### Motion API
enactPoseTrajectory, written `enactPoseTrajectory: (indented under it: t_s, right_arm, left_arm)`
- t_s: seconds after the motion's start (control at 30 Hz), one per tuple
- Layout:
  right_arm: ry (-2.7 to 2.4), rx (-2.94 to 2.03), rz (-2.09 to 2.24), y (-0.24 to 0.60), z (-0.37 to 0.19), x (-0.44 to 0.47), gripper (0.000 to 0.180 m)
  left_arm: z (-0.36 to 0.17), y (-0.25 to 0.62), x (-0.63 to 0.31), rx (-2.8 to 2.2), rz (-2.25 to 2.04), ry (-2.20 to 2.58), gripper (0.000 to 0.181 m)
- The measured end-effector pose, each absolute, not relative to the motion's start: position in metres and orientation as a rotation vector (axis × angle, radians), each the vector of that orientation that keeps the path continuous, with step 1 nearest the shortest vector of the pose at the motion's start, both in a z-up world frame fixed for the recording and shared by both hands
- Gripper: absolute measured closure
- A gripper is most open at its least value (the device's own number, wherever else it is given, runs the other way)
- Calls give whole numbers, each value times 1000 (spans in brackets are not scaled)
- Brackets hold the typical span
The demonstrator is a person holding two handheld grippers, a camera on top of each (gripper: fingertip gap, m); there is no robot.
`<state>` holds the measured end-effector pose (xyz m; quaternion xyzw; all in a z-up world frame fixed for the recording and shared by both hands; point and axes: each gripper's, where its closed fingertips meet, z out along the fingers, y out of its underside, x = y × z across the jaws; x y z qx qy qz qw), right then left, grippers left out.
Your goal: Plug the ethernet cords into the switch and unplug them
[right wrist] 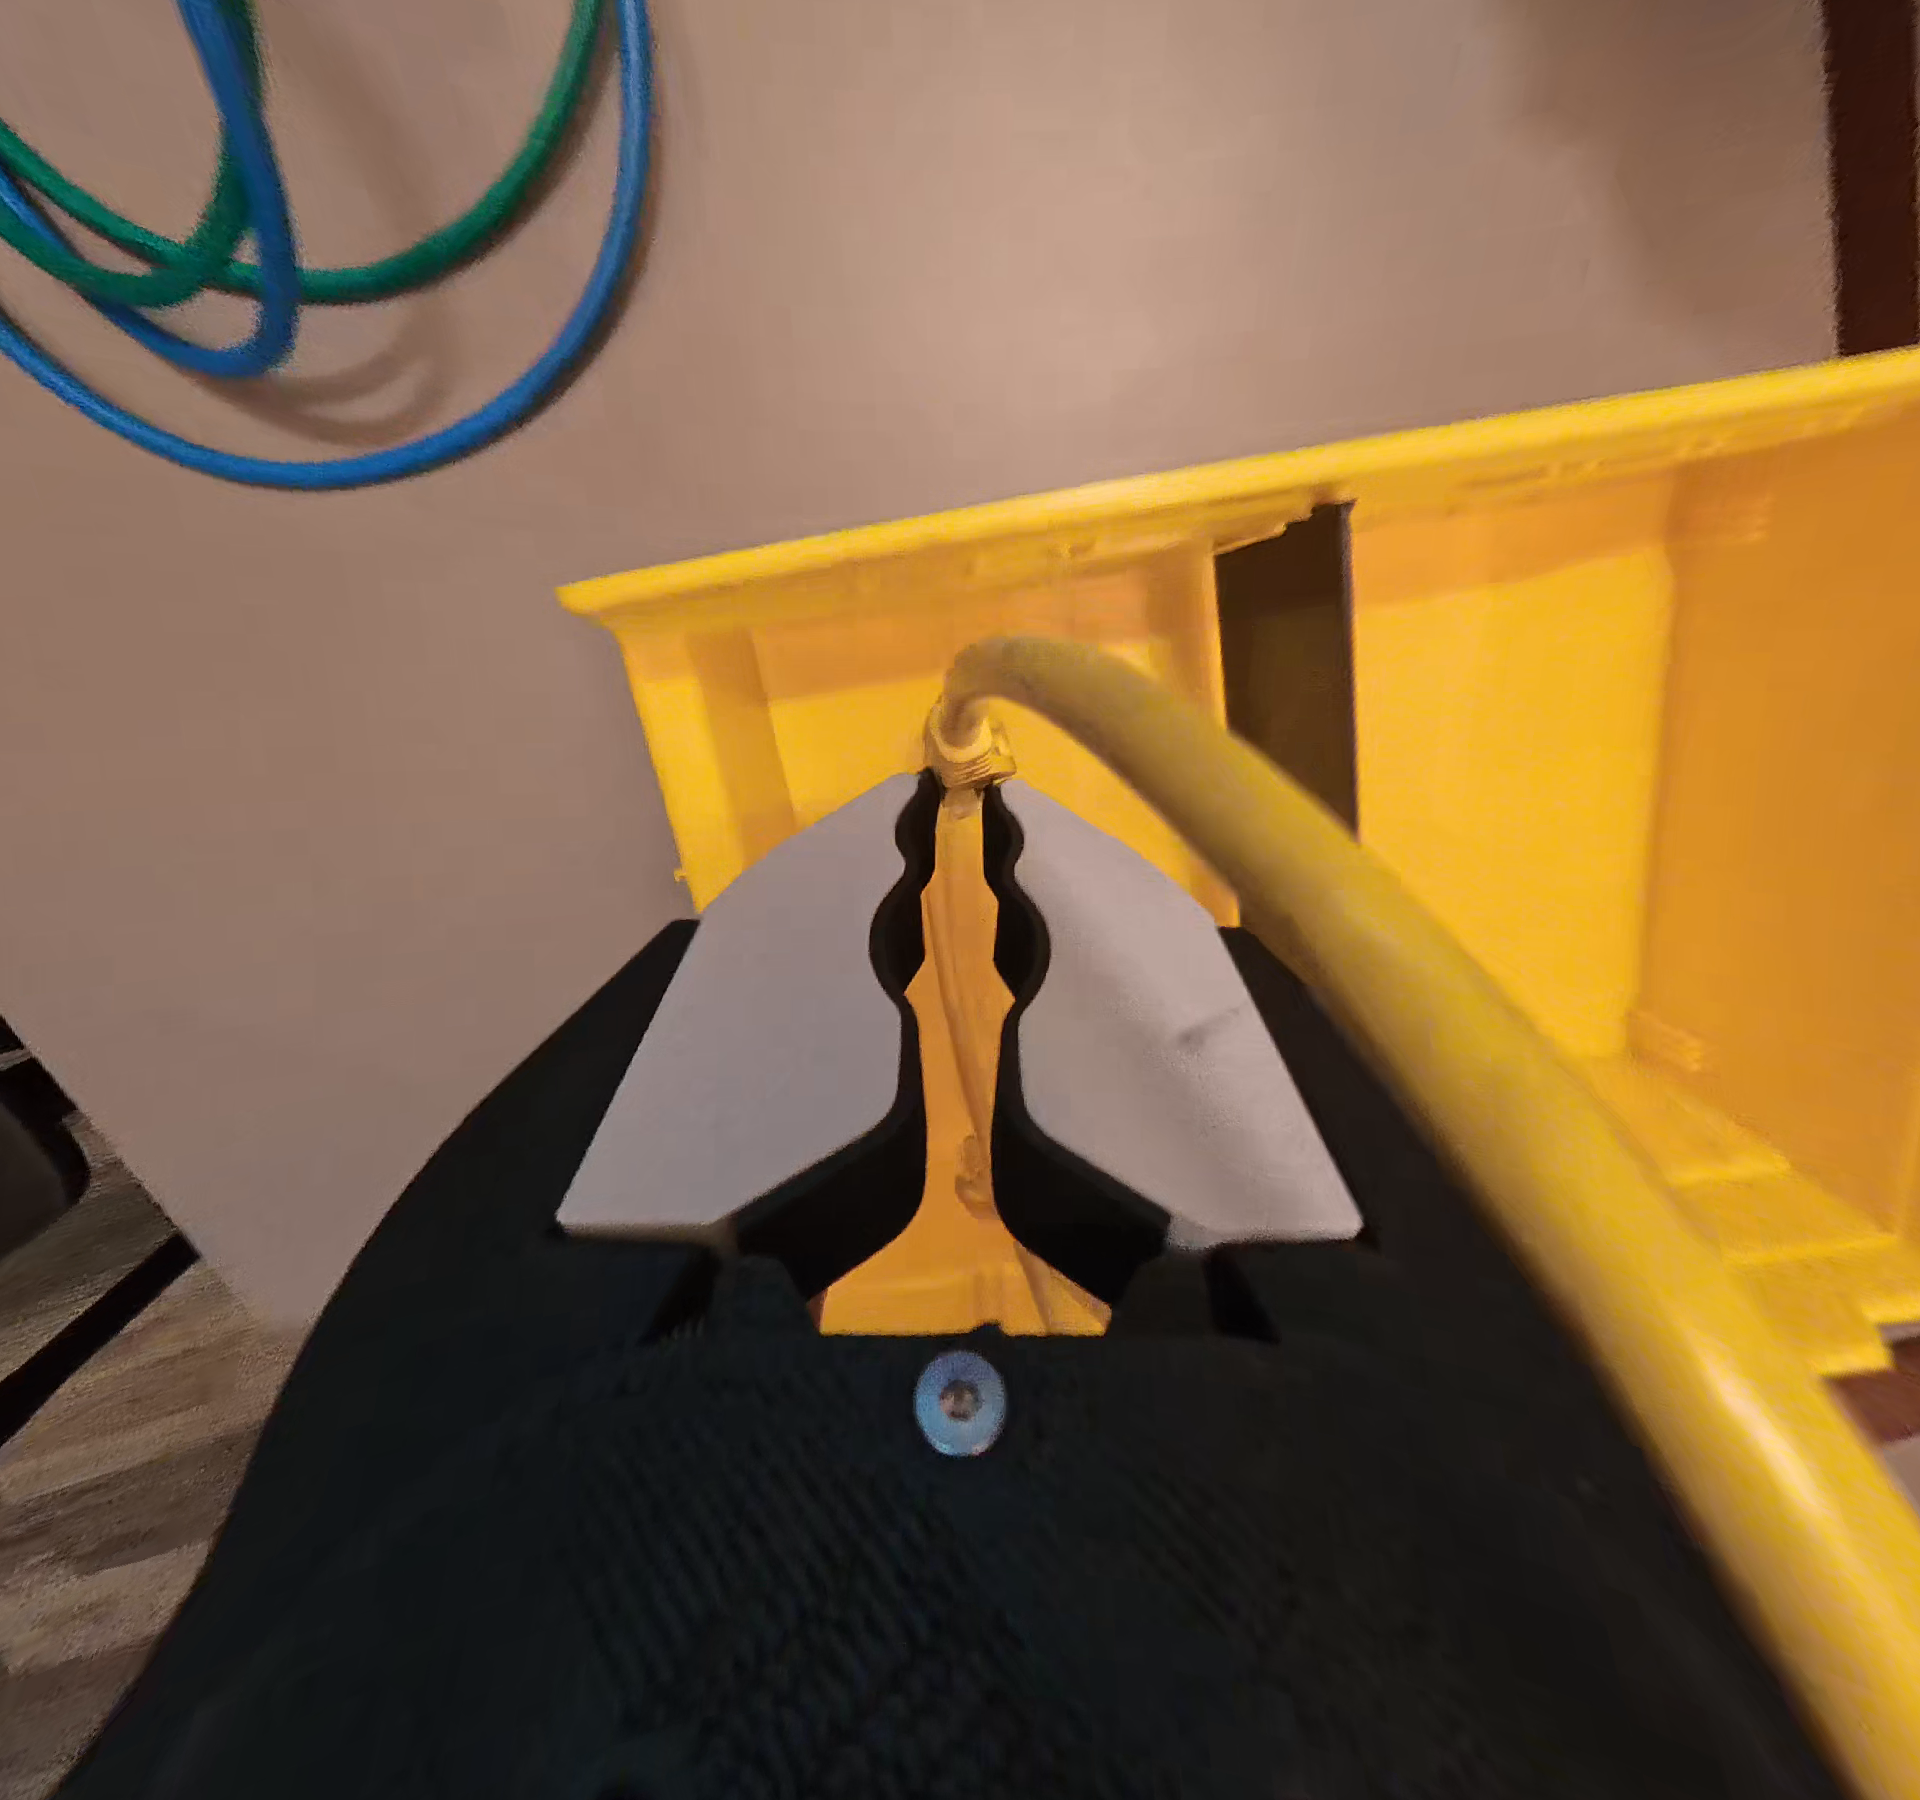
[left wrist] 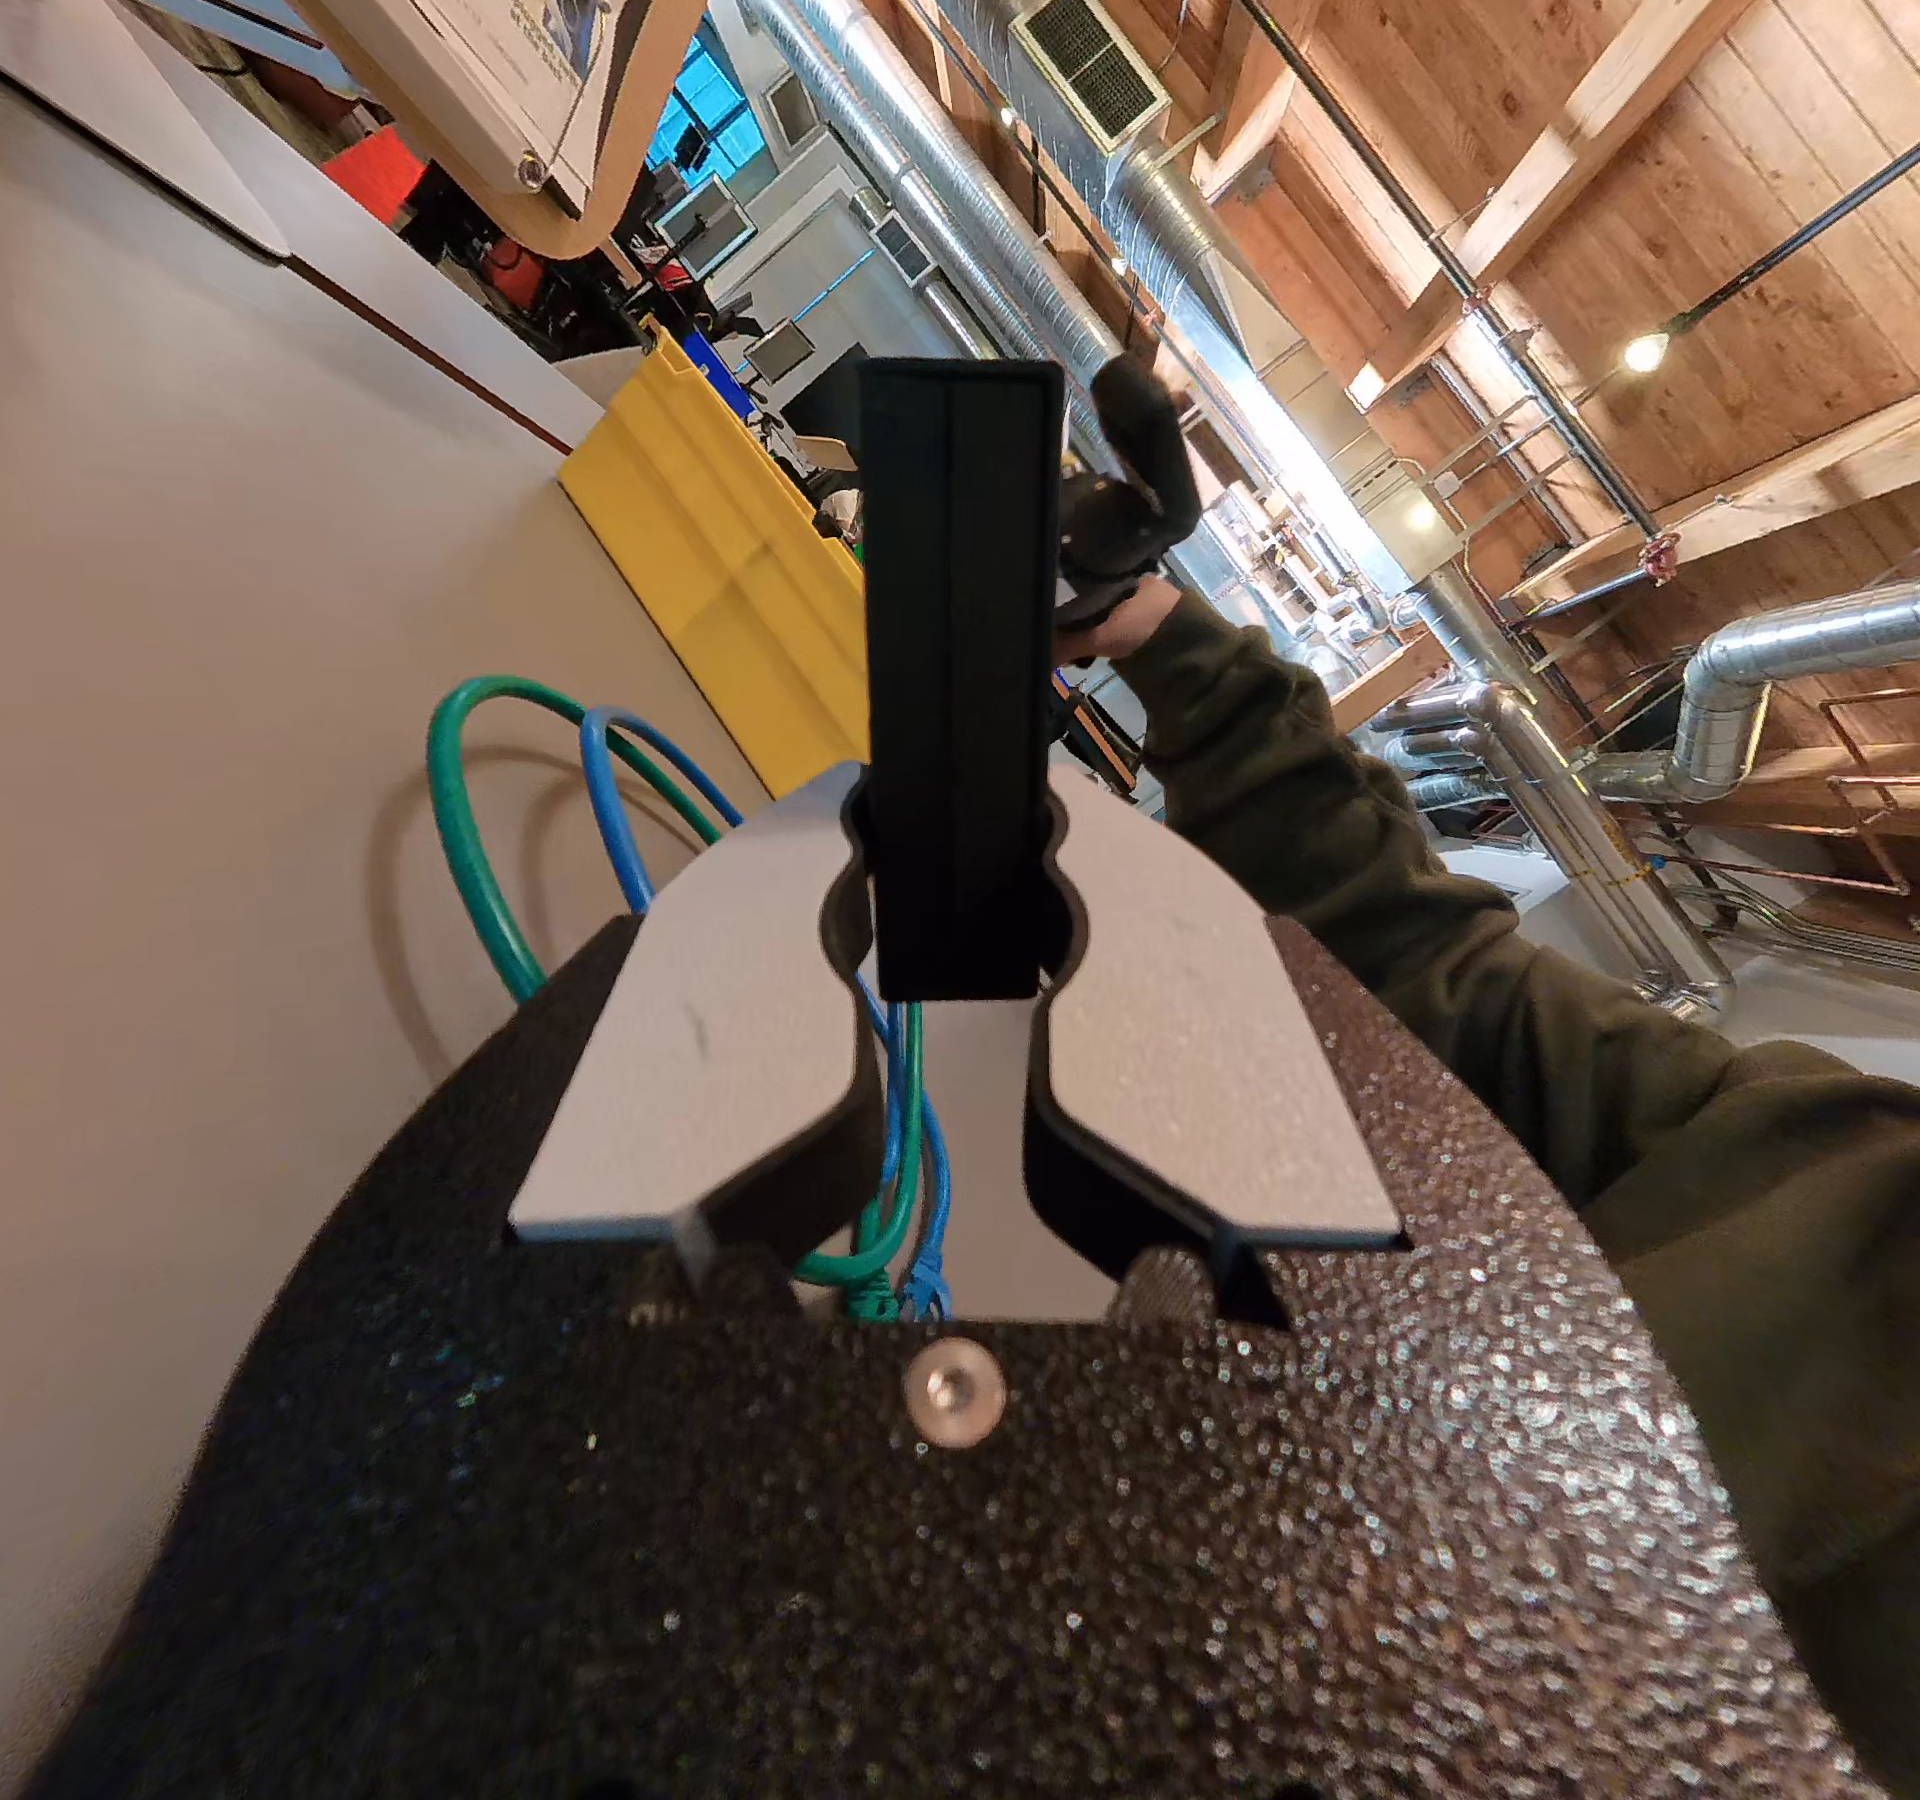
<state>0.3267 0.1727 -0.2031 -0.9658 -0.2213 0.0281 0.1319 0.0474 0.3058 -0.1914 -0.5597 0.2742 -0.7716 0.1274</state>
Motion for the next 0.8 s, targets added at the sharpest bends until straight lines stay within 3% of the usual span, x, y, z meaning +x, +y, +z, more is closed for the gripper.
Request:
enactPoseTrajectory:
  t_s: [0.13, 0.2, 0.4, 0.57, 0.67, 0.8]
  right_arm:
    - [-536, -2929, 317, 154, -239, 314, 170]
    - [-475, -2935, 429, 148, -243, 303, 150]
    - [-176, -2641, 602, 156, -200, 268, 128]
    - [269, -1840, 655, 185, -147, 188, 162]
    - [486, -1521, 760, 200, -162, 126, 166]
    - [733, -1358, 894, 240, -194, 88, 154]
  left_arm:
    - [-191, 302, 49, -1627, -2256, 805, 154]
    - [-192, 303, 49, -1635, -2247, 804, 154]
    - [-199, 305, 49, -1721, -2267, 761, 154]
    - [-202, 305, 52, -1808, -2358, 648, 154]
    - [-203, 300, 54, -1849, -2433, 576, 154]
    - [-202, 293, 55, -1878, -2562, 430, 154]
